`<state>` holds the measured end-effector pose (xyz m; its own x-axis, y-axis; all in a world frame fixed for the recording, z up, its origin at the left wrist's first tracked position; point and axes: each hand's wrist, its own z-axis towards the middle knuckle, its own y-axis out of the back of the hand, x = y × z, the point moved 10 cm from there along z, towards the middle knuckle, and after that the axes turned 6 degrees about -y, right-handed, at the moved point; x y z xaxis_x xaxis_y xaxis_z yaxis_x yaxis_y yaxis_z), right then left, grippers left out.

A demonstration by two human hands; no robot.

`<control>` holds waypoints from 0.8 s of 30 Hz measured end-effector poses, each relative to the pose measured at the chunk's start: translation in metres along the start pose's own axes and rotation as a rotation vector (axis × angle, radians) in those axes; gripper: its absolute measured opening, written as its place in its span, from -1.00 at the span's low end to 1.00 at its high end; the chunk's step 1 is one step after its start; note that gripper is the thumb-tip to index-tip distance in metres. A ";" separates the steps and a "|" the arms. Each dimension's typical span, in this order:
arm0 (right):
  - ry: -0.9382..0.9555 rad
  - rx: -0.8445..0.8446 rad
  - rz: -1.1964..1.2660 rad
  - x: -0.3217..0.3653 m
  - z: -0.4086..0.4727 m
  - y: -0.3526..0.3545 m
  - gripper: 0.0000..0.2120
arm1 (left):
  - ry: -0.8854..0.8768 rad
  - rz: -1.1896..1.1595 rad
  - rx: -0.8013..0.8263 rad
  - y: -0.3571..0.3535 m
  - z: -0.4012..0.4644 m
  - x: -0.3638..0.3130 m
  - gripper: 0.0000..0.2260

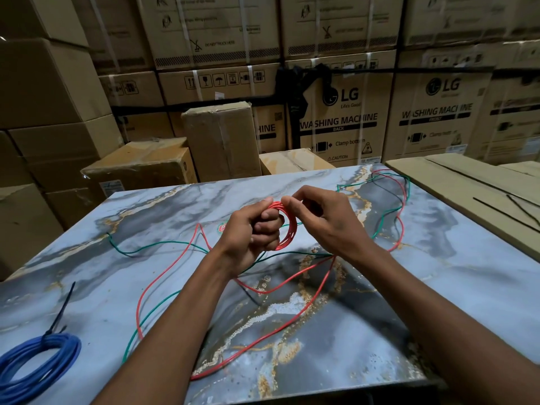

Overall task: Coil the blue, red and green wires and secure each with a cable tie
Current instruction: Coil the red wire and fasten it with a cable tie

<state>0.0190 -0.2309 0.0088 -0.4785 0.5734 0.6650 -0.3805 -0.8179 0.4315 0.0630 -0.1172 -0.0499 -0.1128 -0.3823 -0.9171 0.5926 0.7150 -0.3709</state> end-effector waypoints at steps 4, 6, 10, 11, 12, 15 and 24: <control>0.054 0.063 -0.166 0.008 -0.005 -0.010 -0.63 | -0.064 -0.111 -0.049 0.007 0.002 -0.010 -0.66; 0.026 0.156 -0.360 -0.003 -0.006 -0.020 -0.43 | -0.109 -0.176 -0.079 0.013 0.002 -0.018 -0.66; -0.128 0.391 -0.340 -0.036 -0.010 -0.028 -0.24 | -0.231 -0.344 -0.141 0.032 0.000 -0.038 -0.61; -0.175 0.378 -0.290 -0.041 -0.009 -0.025 -0.28 | -0.256 -0.363 -0.143 0.034 -0.001 -0.043 -0.63; -0.221 0.354 -0.287 -0.045 -0.007 -0.021 -0.38 | -0.275 -0.378 -0.142 0.035 -0.002 -0.047 -0.66; -0.338 0.324 -0.366 -0.056 -0.005 -0.014 -0.80 | -0.310 -0.439 -0.138 0.037 -0.003 -0.052 -0.65; -0.518 0.641 -0.246 -0.067 -0.021 -0.010 -0.48 | -0.369 -0.507 -0.283 0.060 -0.007 -0.057 -0.57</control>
<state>0.0379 -0.2596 -0.0530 0.0399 0.7719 0.6345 0.1687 -0.6311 0.7571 0.0988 -0.0484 -0.0210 -0.0127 -0.8486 -0.5289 0.3011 0.5012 -0.8113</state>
